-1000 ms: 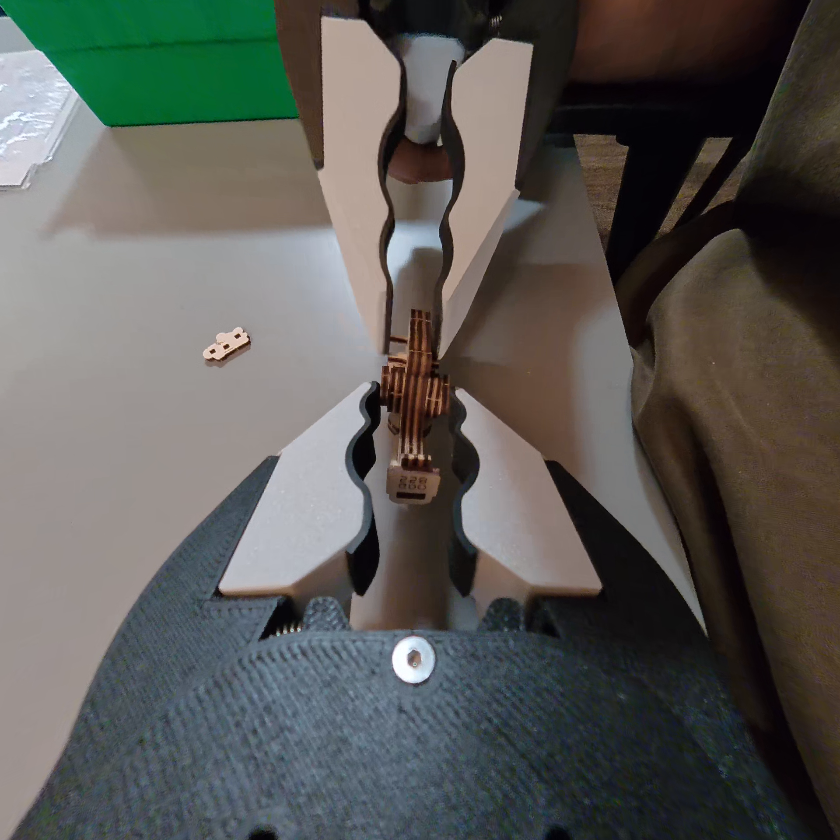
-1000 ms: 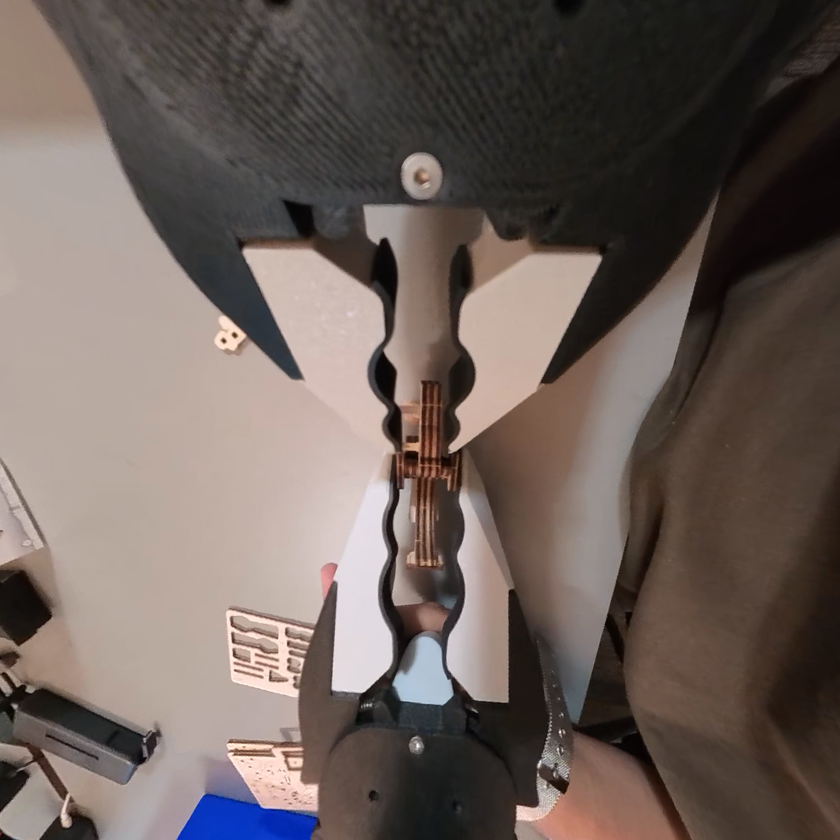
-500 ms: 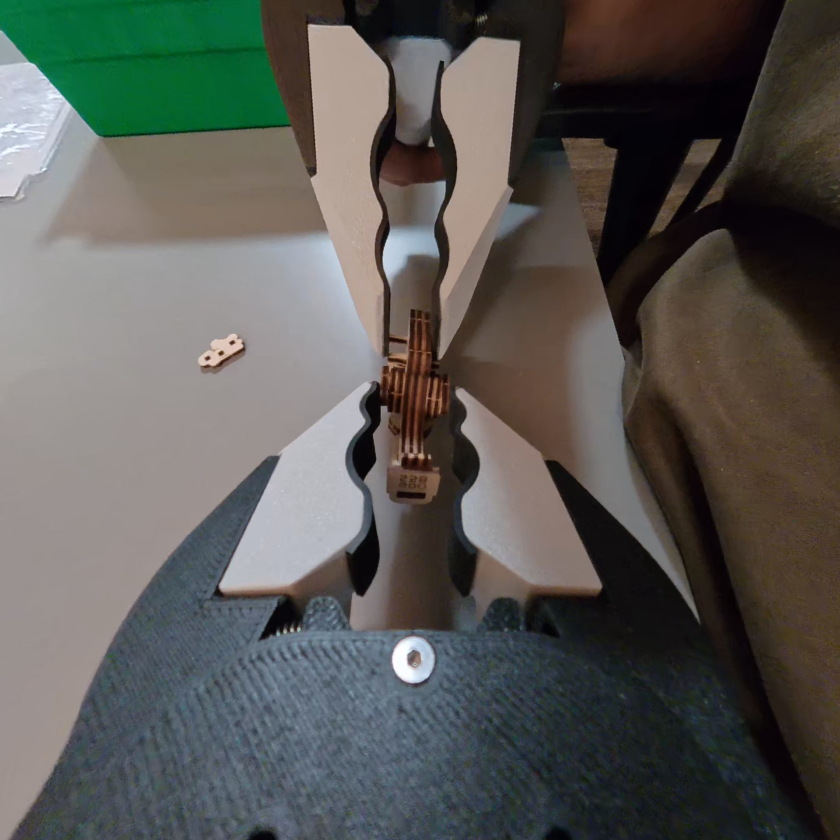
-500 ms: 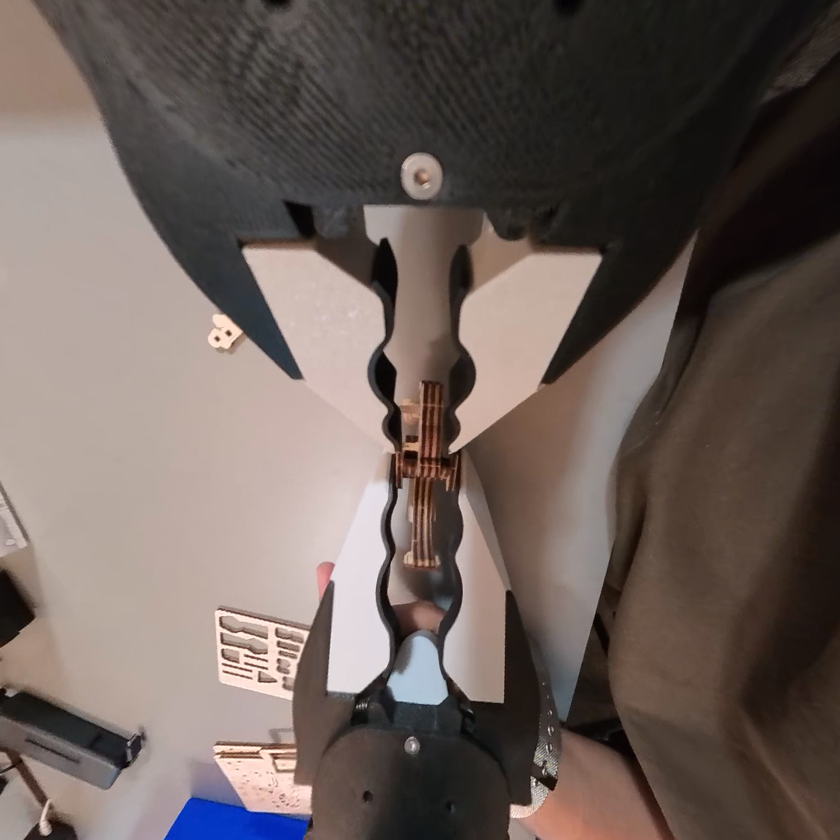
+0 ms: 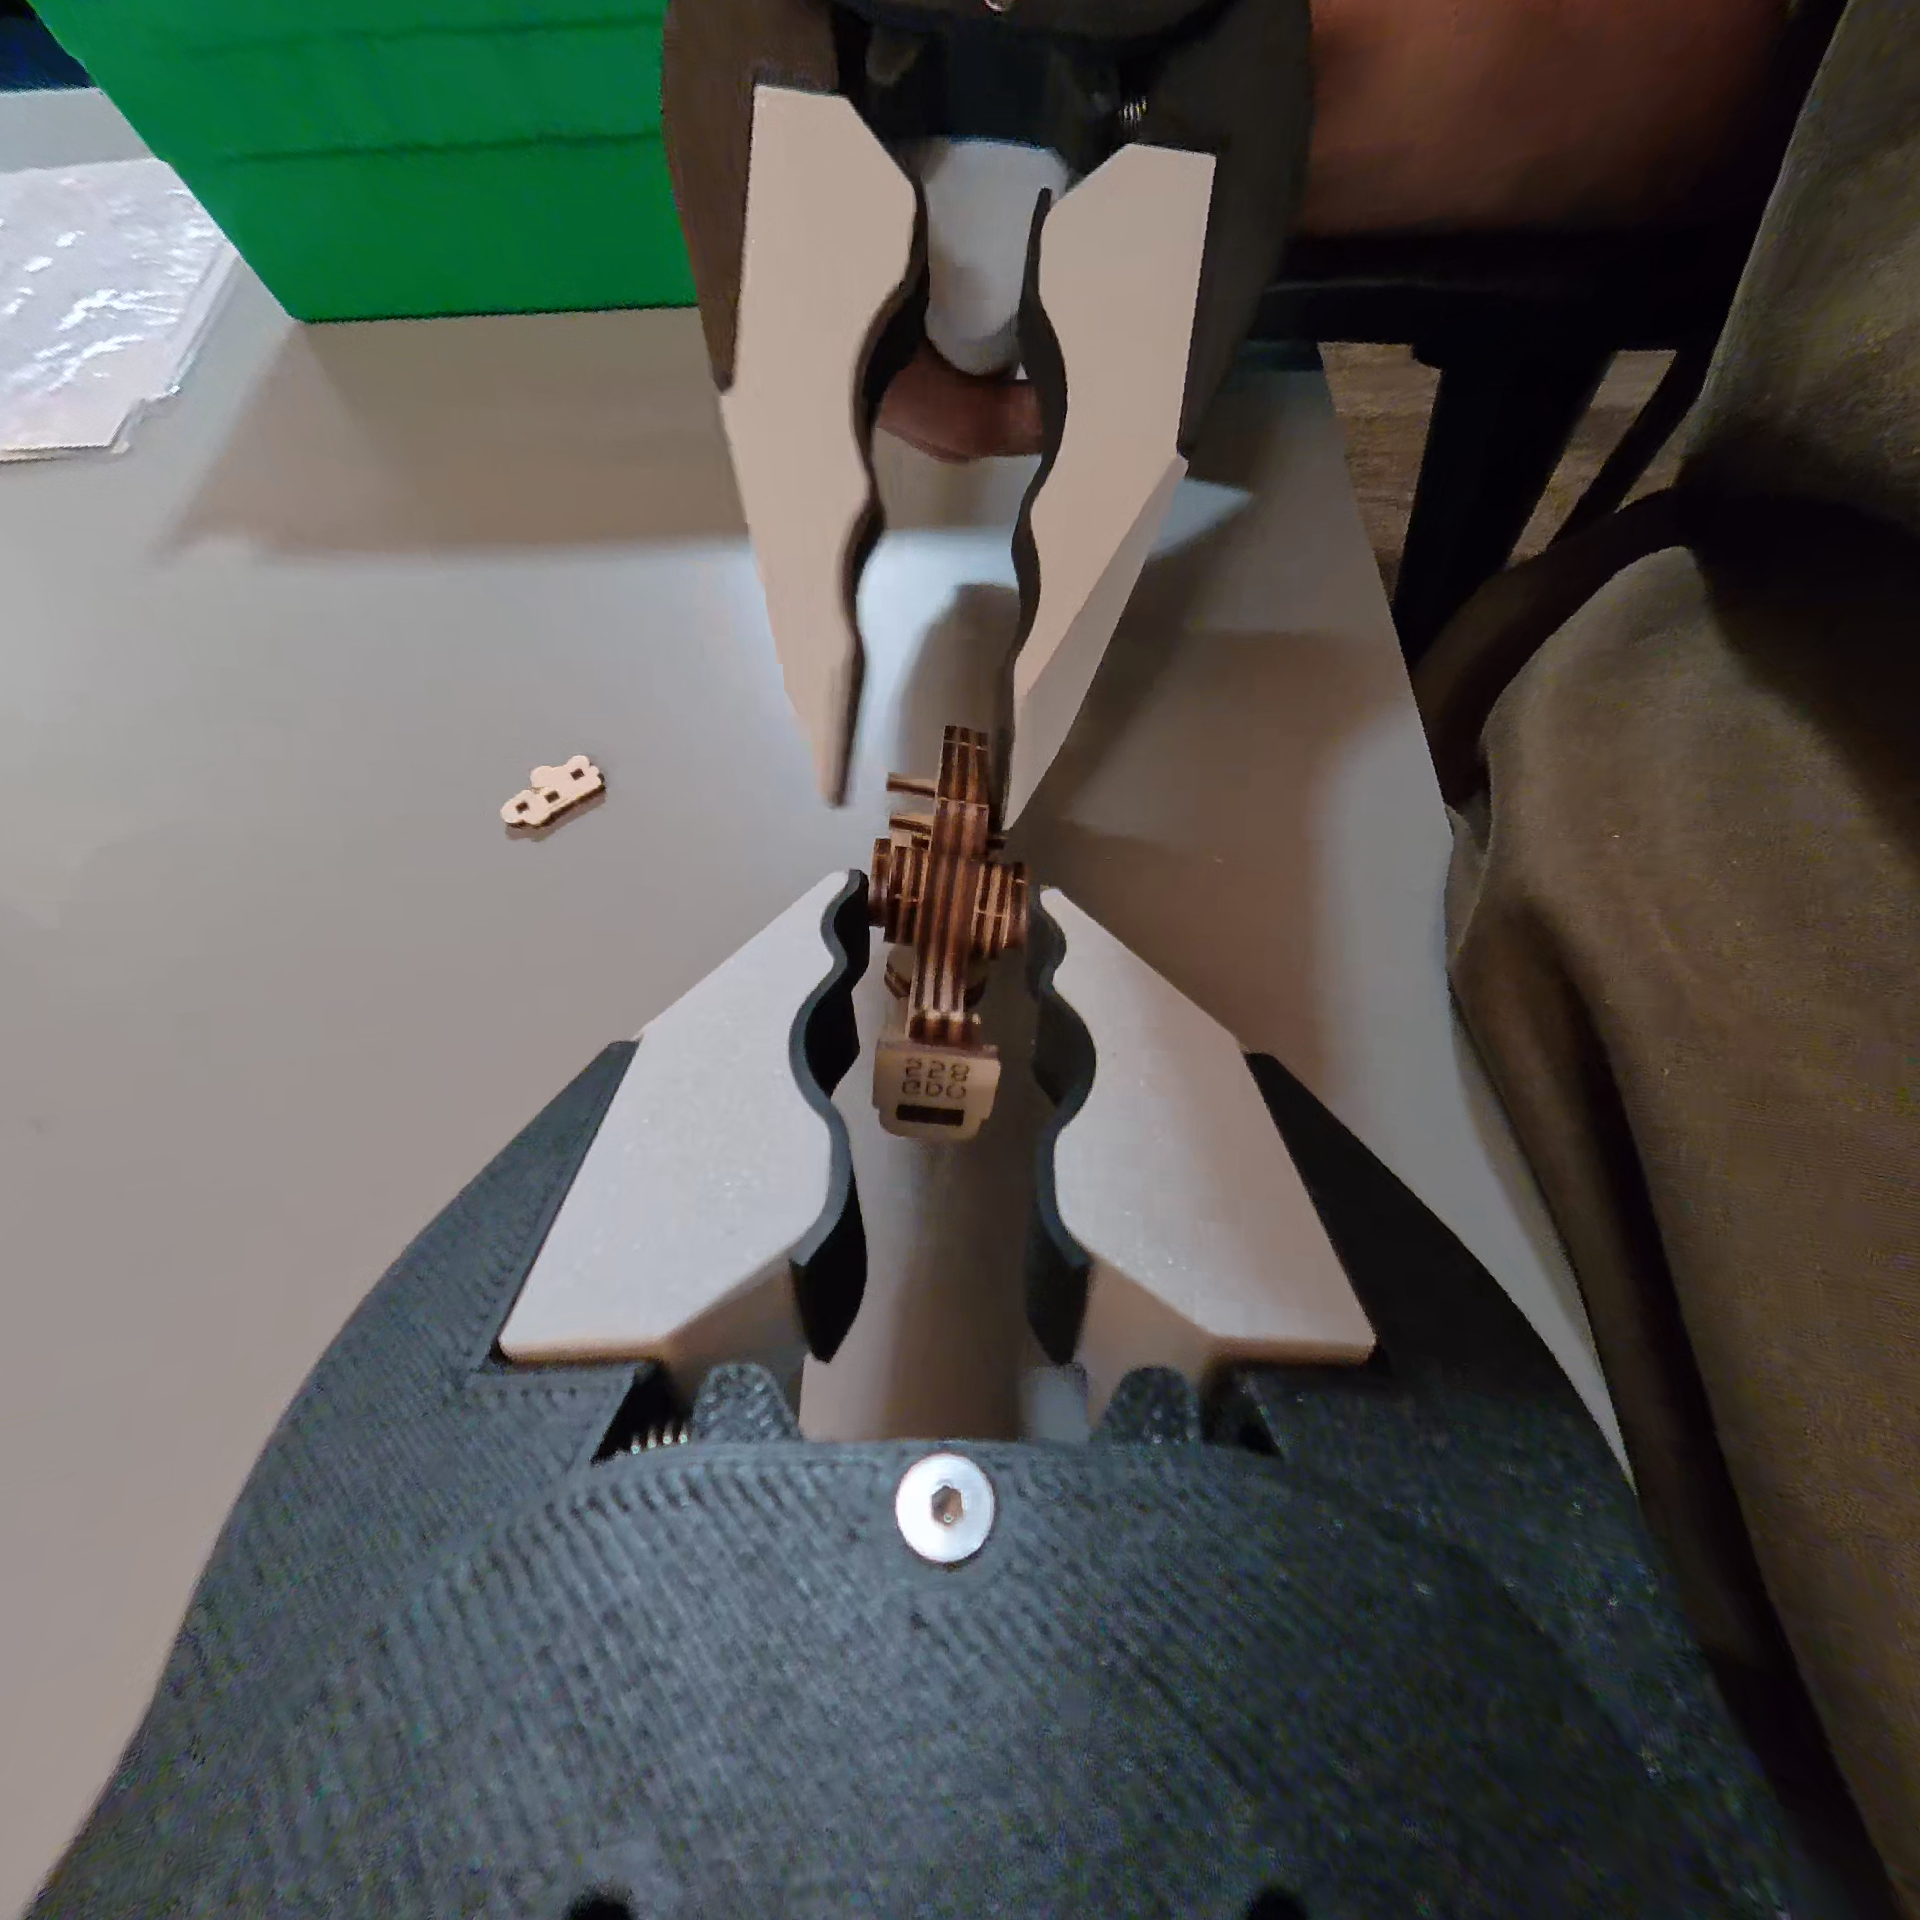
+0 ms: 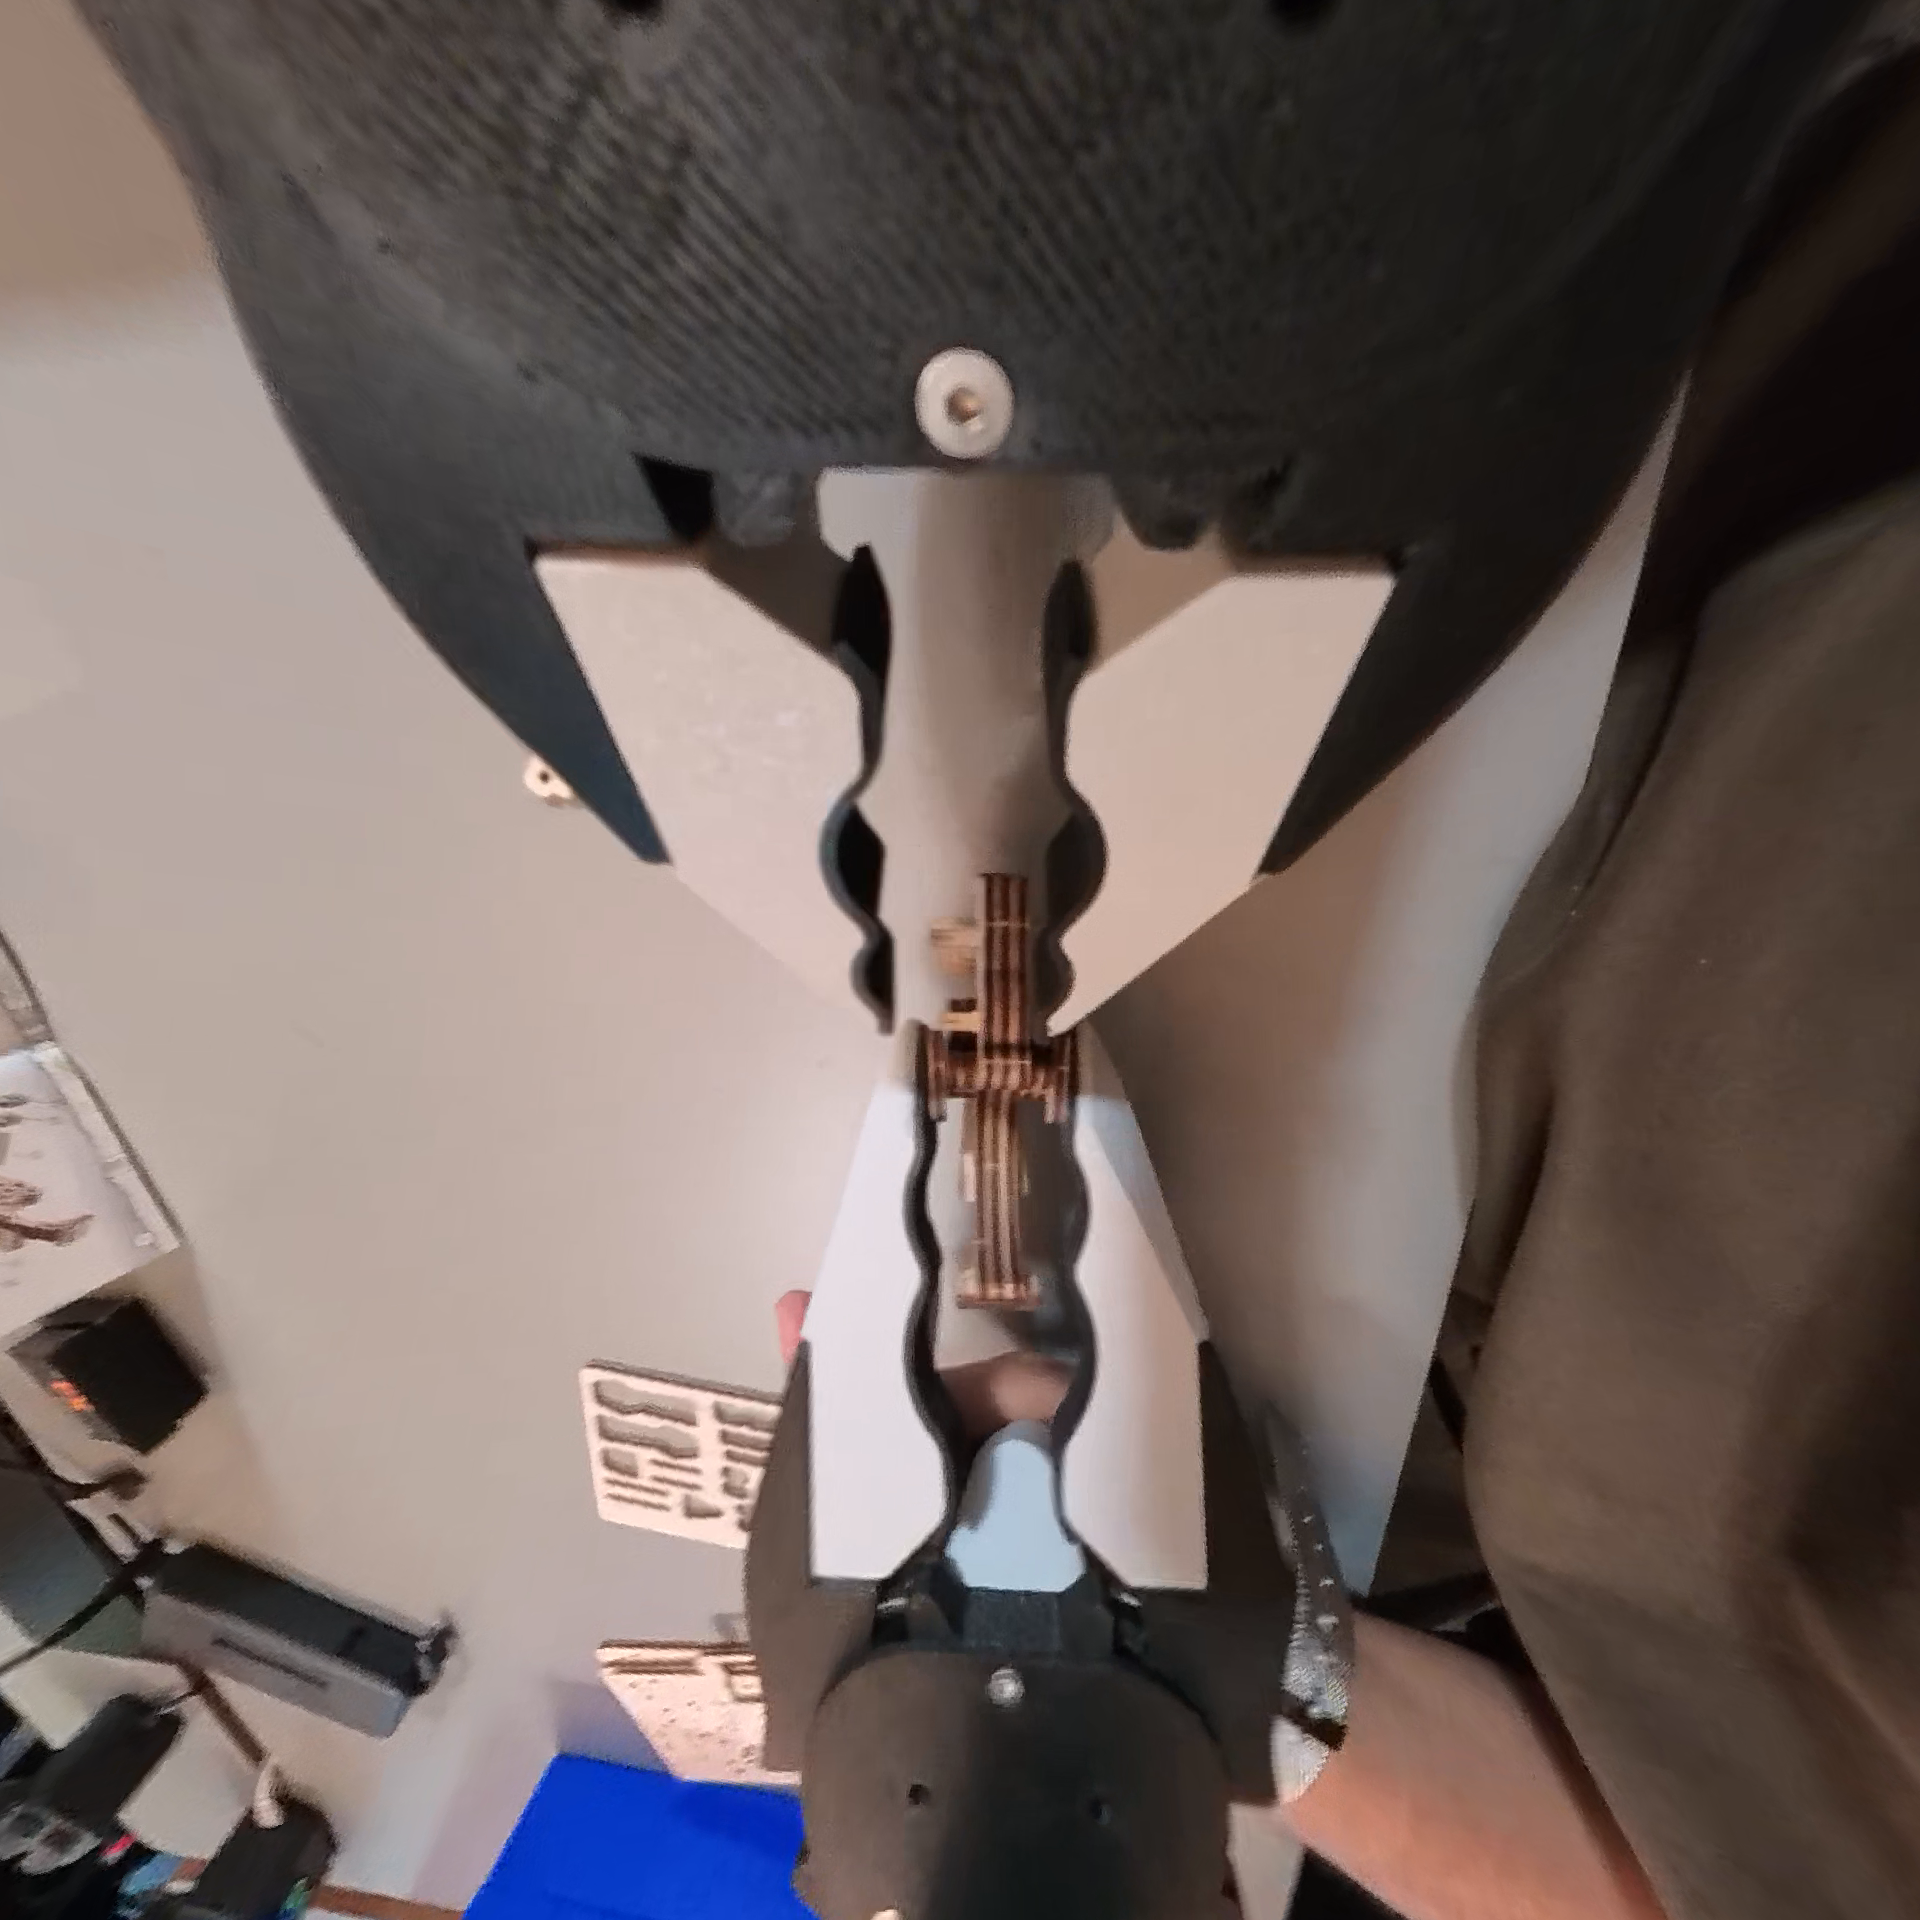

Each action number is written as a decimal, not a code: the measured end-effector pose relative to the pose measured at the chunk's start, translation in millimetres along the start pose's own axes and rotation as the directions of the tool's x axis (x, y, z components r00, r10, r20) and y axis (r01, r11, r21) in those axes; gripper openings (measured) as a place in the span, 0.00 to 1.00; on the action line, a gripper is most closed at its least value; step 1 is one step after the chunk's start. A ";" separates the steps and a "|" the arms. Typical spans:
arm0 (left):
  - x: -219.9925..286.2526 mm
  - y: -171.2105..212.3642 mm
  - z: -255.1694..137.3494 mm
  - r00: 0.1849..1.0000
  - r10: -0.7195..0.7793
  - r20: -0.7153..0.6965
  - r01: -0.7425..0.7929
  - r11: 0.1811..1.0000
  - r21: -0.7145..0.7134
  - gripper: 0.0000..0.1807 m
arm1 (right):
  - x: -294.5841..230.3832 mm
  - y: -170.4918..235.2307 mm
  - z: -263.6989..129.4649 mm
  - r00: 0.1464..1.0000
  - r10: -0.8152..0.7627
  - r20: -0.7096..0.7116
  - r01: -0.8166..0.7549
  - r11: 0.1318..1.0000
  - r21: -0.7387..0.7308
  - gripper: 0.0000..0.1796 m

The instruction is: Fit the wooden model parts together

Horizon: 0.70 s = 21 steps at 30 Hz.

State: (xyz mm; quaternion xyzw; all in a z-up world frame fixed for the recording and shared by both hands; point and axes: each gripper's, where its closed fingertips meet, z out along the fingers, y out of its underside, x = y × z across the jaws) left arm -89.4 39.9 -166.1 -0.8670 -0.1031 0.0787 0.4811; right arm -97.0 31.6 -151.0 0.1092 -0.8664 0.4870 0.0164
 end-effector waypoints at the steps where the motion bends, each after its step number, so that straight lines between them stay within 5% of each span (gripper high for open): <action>1: -0.5 0.3 -0.5 1.000 -0.008 -0.003 0.008 1.000 0.002 0.14 | 4.7 -0.1 0.0 1.000 0.008 -0.026 -0.008 1.000 0.003 0.19; 9: 1.9 0.7 1.2 1.000 0.010 -0.003 -0.010 1.000 -0.008 0.14 | -6.9 1.3 0.1 0.999 0.001 0.043 0.000 1.000 -0.019 0.08; 15: -1.8 0.0 -1.7 1.000 -0.006 0.004 0.006 1.000 0.004 0.14 | 6.1 -0.4 0.8 0.999 0.033 -0.029 -0.032 0.999 0.012 0.20; 18: 1.4 0.5 0.4 1.000 0.011 -0.004 -0.011 1.000 -0.005 0.14 | -7.6 1.8 1.5 0.998 0.035 0.058 -0.035 0.999 -0.008 0.09; 21: 4.5 2.8 3.7 1.000 0.021 -0.009 -0.022 0.999 -0.023 0.14 | -10.0 5.1 1.3 0.998 0.010 0.065 -0.008 0.999 -0.042 0.08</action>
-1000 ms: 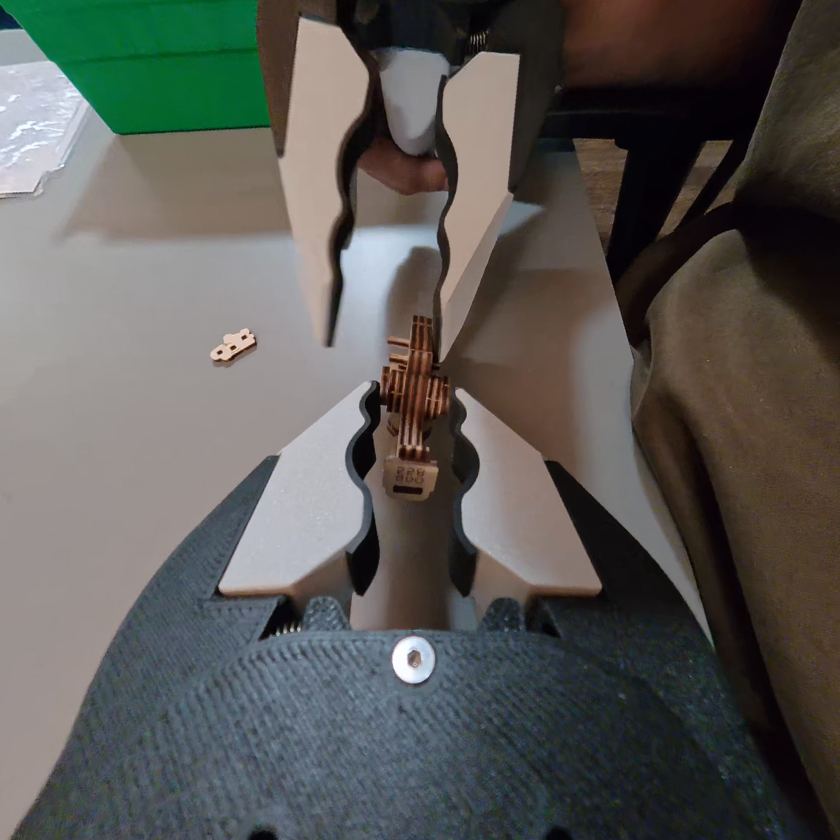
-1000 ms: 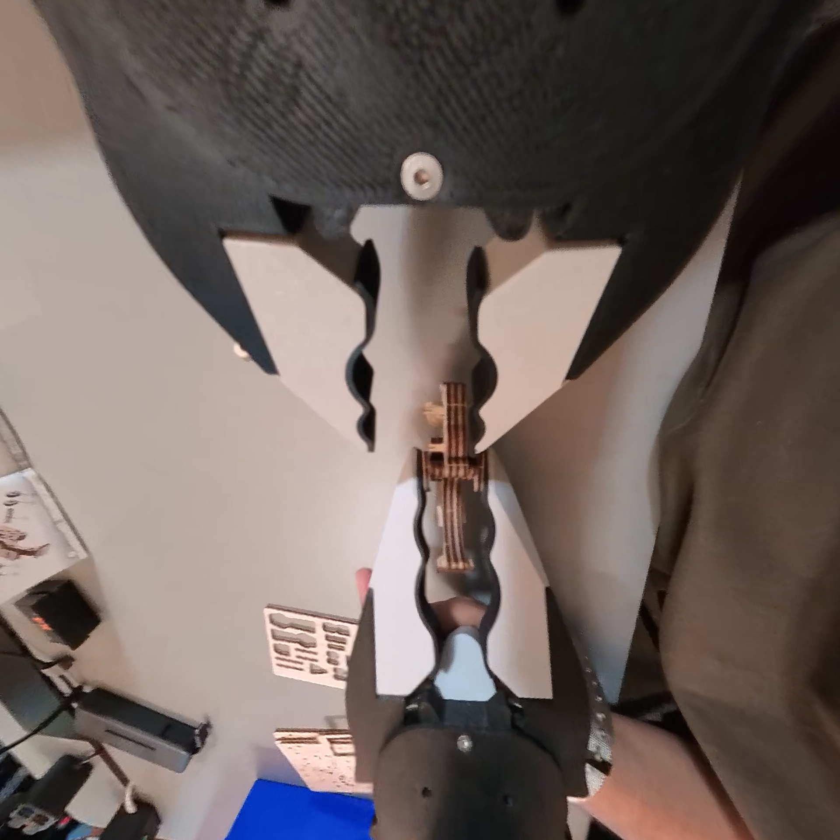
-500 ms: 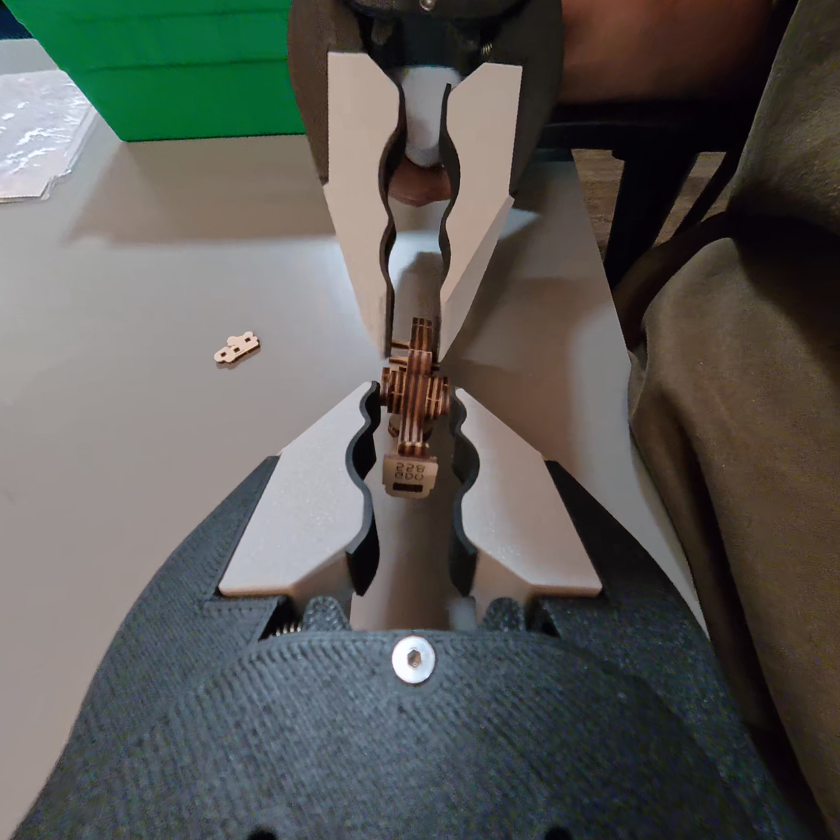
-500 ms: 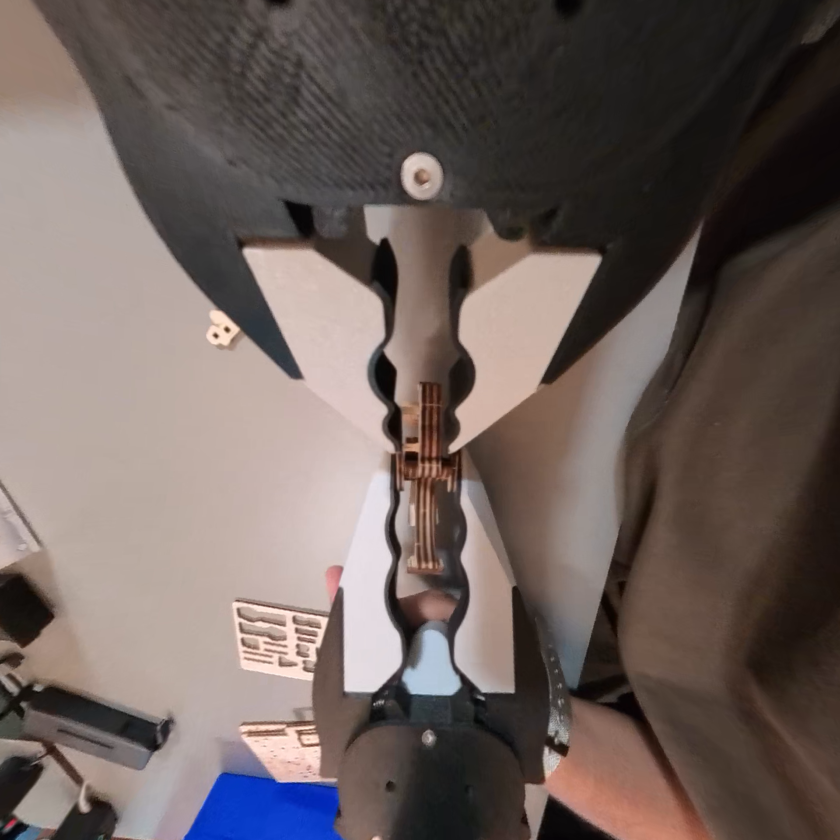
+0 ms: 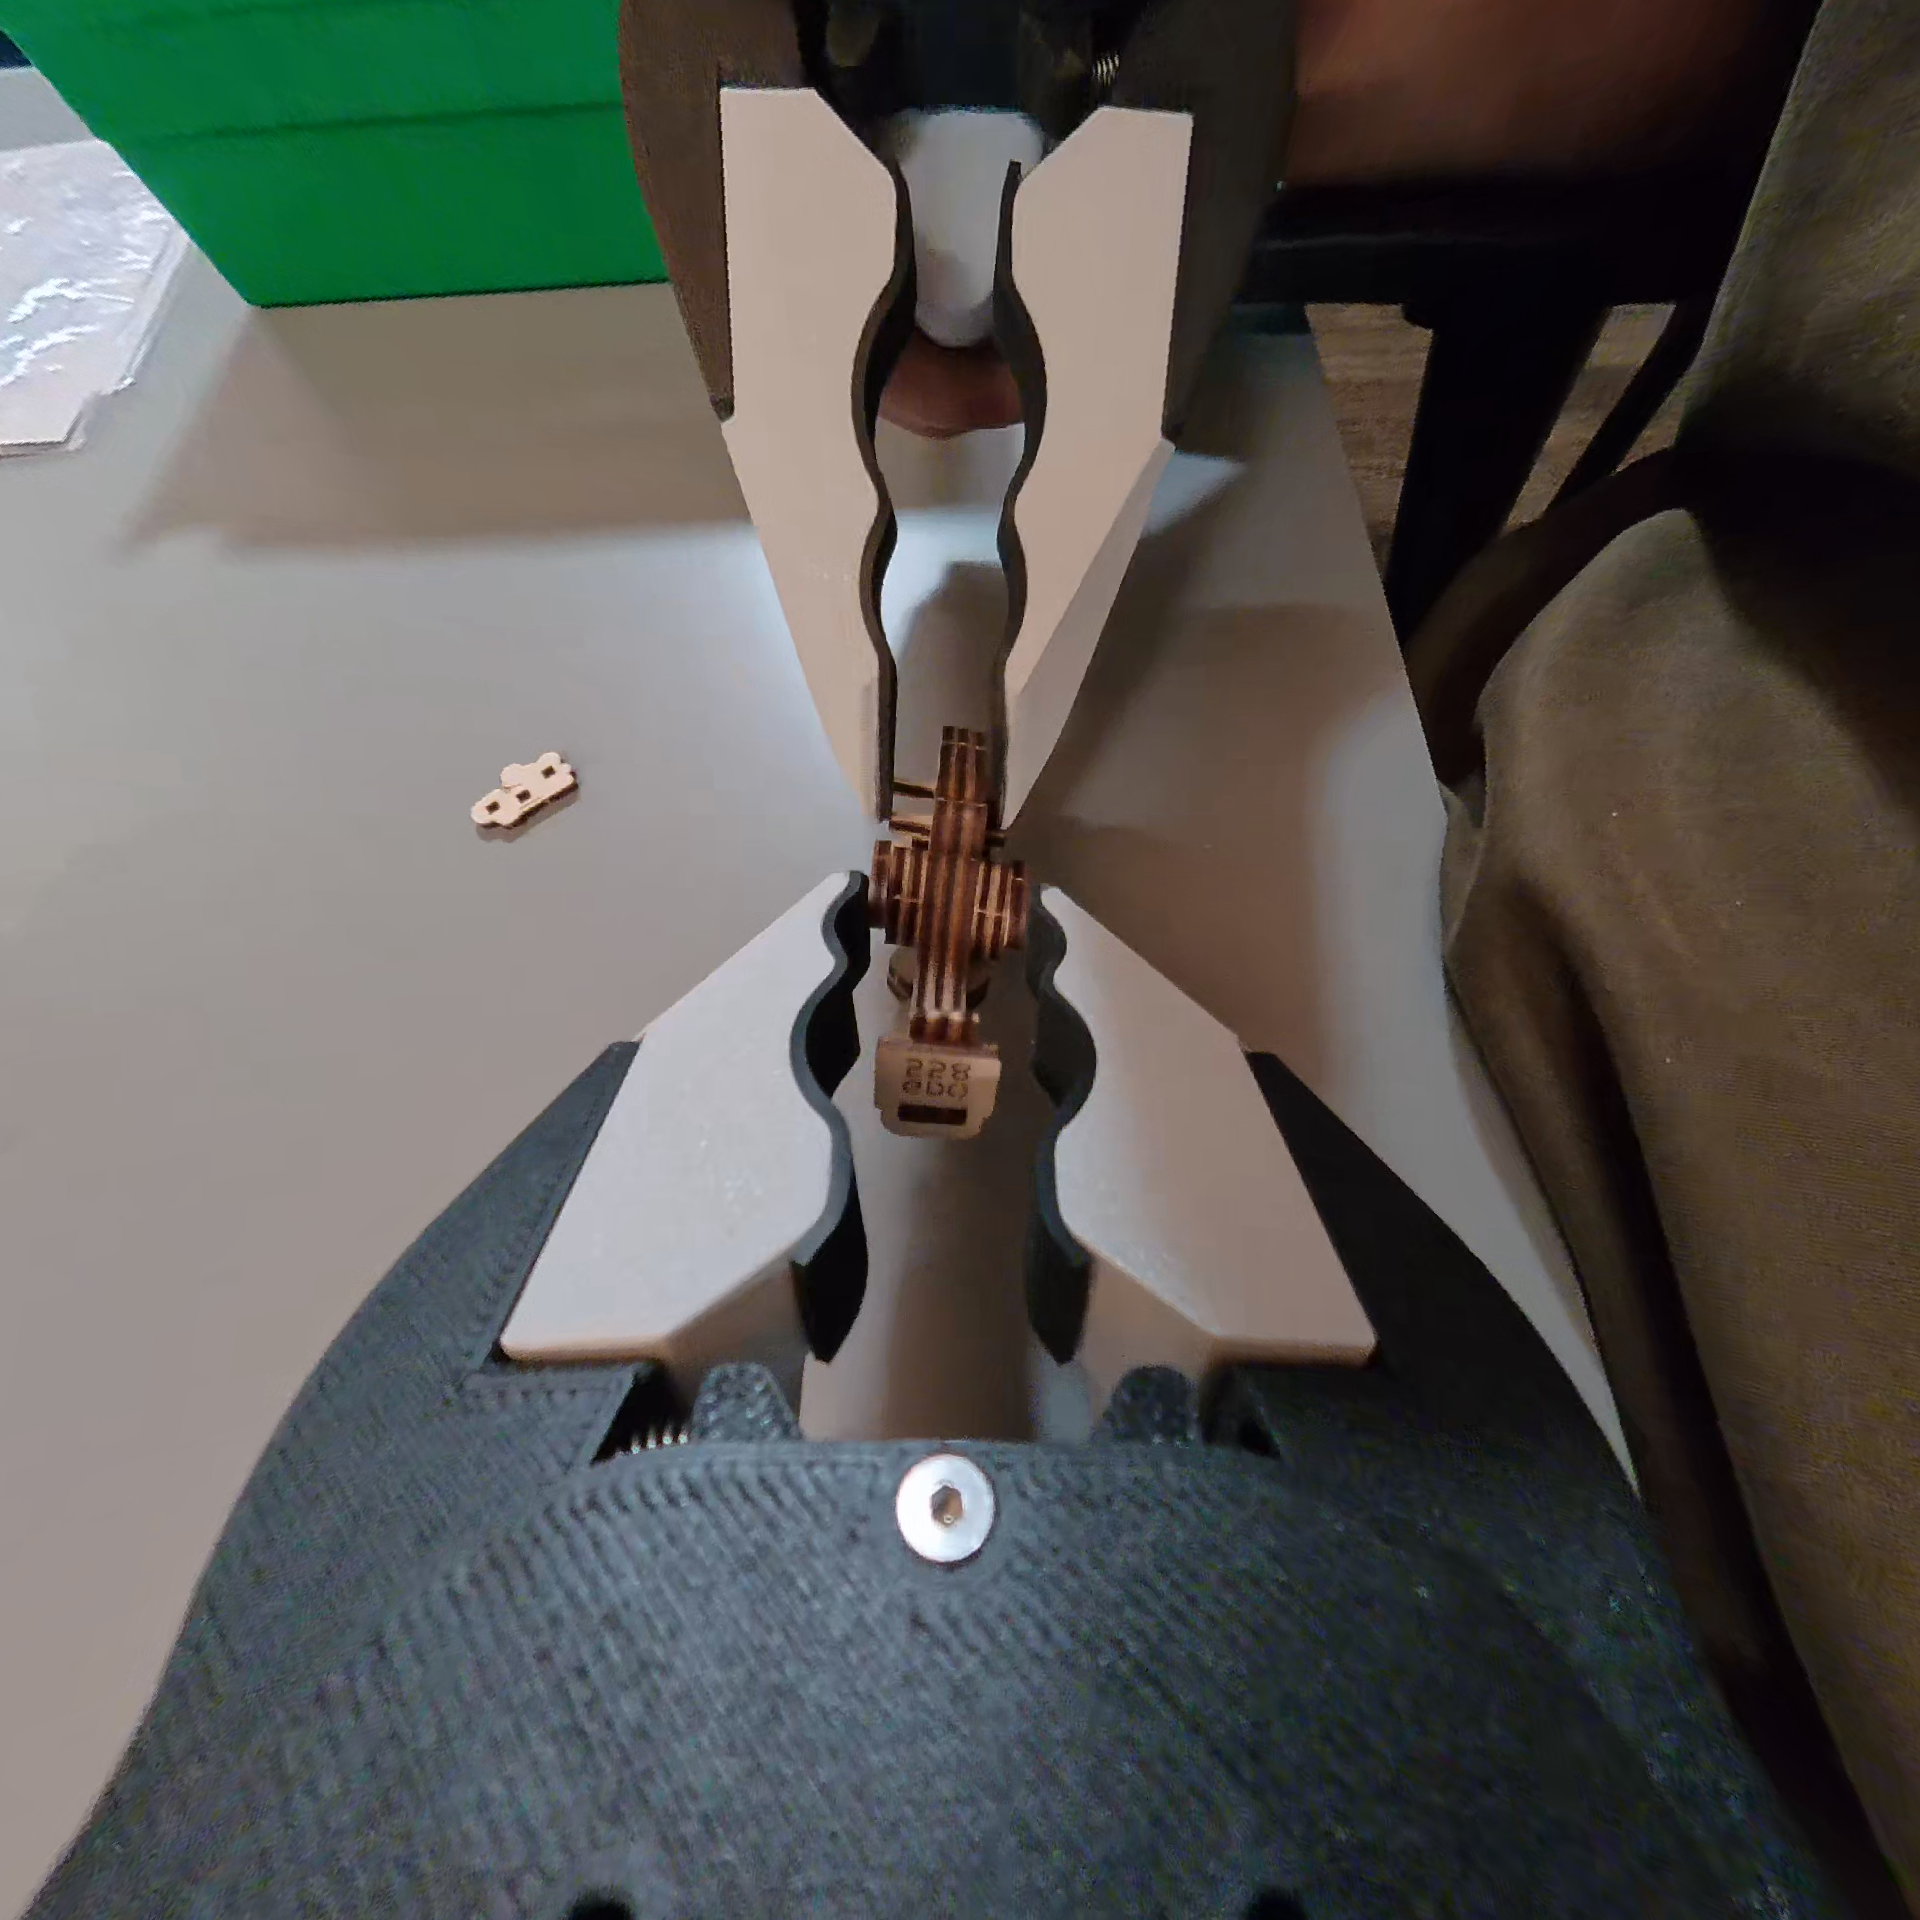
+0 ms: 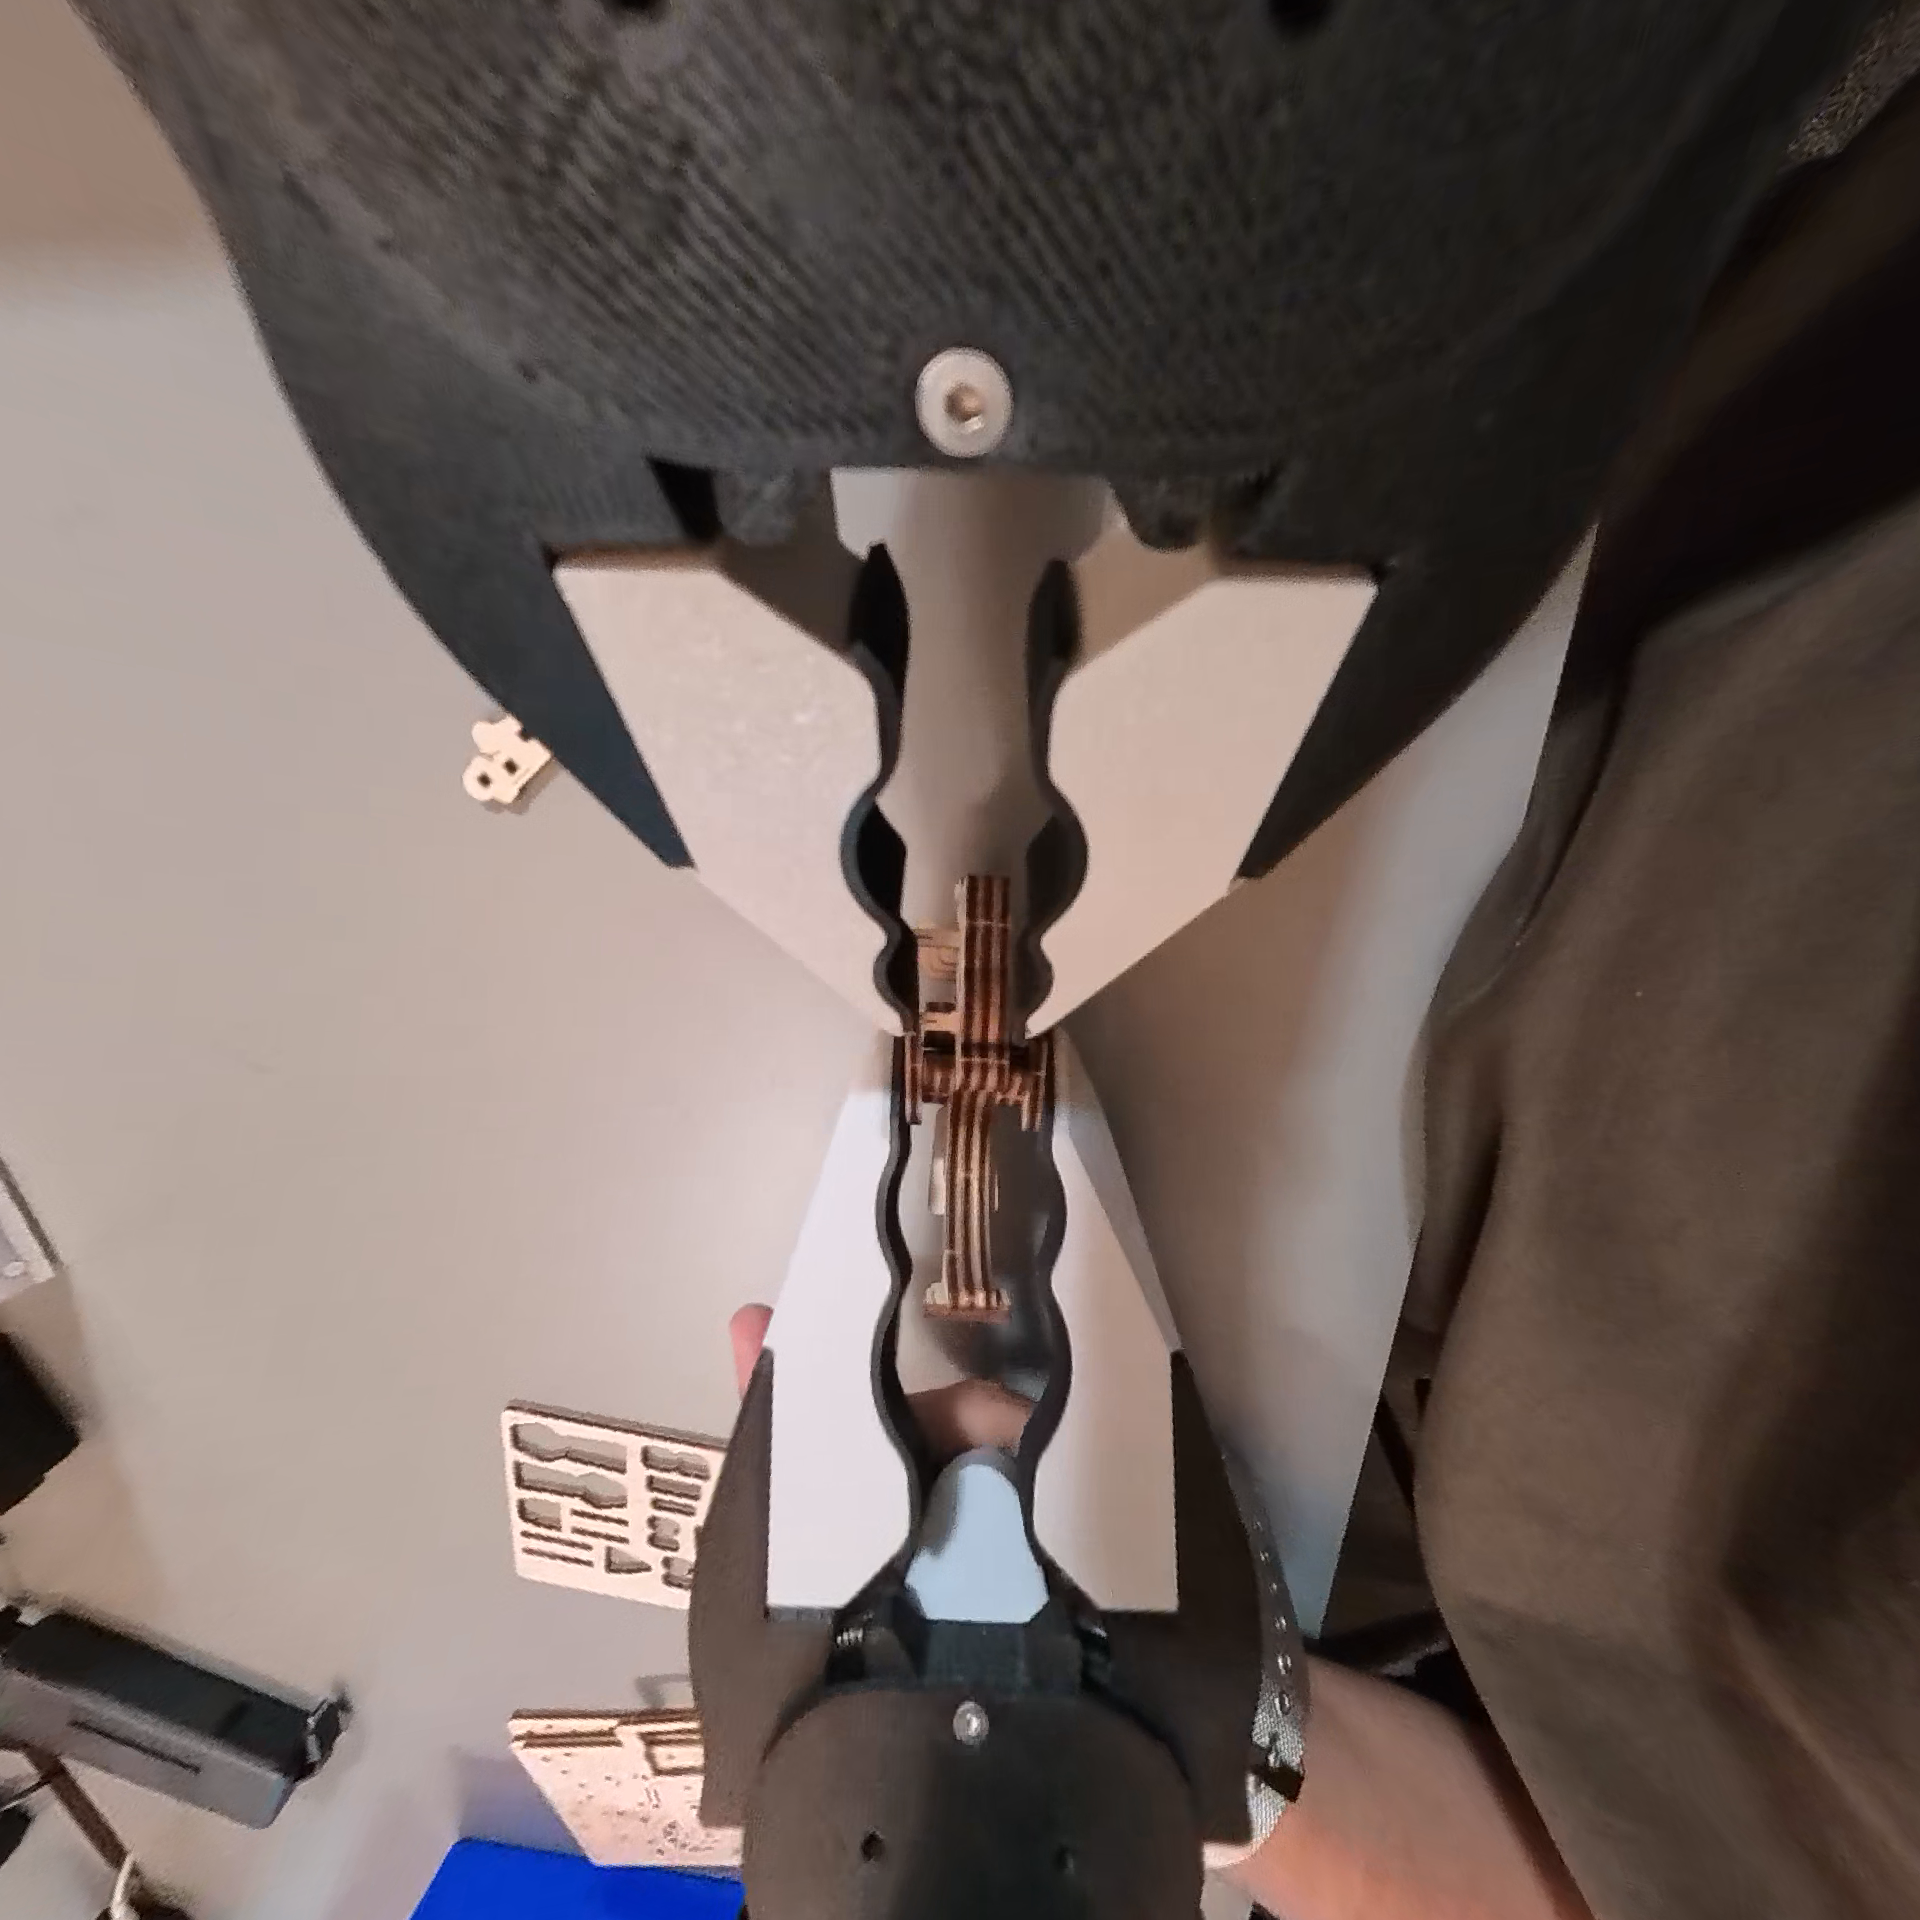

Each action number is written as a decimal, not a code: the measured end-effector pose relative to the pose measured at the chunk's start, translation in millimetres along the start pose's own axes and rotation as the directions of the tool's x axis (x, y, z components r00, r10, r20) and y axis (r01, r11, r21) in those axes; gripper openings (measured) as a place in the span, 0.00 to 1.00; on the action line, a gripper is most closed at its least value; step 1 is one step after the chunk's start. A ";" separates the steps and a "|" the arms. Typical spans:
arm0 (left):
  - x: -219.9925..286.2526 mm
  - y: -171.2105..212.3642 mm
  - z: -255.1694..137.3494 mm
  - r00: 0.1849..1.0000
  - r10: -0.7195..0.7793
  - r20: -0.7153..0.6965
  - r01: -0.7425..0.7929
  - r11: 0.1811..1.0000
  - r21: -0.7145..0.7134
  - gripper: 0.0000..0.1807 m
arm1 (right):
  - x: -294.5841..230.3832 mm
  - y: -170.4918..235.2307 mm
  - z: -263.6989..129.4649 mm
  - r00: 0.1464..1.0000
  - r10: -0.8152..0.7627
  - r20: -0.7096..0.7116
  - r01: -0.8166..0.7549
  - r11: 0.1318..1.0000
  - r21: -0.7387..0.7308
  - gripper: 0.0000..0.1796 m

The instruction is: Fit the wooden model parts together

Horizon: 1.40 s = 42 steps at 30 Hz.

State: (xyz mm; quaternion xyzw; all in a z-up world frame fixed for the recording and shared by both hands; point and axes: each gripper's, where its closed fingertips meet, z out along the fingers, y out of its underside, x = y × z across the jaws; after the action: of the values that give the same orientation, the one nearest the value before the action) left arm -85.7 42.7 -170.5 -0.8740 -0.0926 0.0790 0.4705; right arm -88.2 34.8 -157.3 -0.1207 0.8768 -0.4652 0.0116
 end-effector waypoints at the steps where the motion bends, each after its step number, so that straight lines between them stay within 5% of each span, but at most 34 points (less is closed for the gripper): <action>1: -1.4 0.1 -0.4 1.000 0.007 0.011 -0.007 1.000 -0.003 0.14 | 1.4 -0.6 0.2 1.000 -0.002 -0.012 0.002 1.000 0.006 0.08; 5: -6.4 0.2 -4.3 1.000 -0.016 0.019 0.016 1.000 0.011 0.14 | 16.3 -2.8 1.4 0.994 0.000 -0.110 0.002 1.000 0.026 0.20; 8: -6.2 -0.1 -4.3 1.000 -0.002 0.024 0.002 1.000 0.008 0.14 | 4.9 -2.1 3.4 0.999 0.009 -0.038 -0.008 1.000 0.028 0.09; 13: -5.2 1.0 -1.7 0.999 0.016 0.034 -0.015 1.000 -0.008 0.14 | 5.1 -0.1 3.0 0.999 -0.018 -0.049 0.018 1.000 0.002 0.09; 17: -7.9 0.7 -4.4 0.999 -0.009 0.030 0.009 1.000 0.007 0.14 | 19.3 -1.7 1.7 0.992 0.015 -0.124 -0.011 0.999 0.032 0.23; 21: -3.3 0.5 -2.5 1.000 0.004 0.012 -0.004 1.000 0.001 0.14 | 2.1 0.2 3.1 0.999 0.039 -0.002 -0.039 0.999 0.022 0.09; 42: 10.6 0.5 3.4 0.990 -0.088 -0.108 0.091 0.996 0.021 0.17 | -6.0 -1.1 -2.2 0.995 0.059 0.077 -0.060 0.998 0.003 0.09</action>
State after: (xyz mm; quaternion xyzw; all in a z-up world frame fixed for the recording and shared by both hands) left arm -76.1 47.7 -173.3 -0.8658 -0.1052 0.0122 0.4890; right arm -82.4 37.3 -155.7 -0.1124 0.8777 -0.4620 0.0595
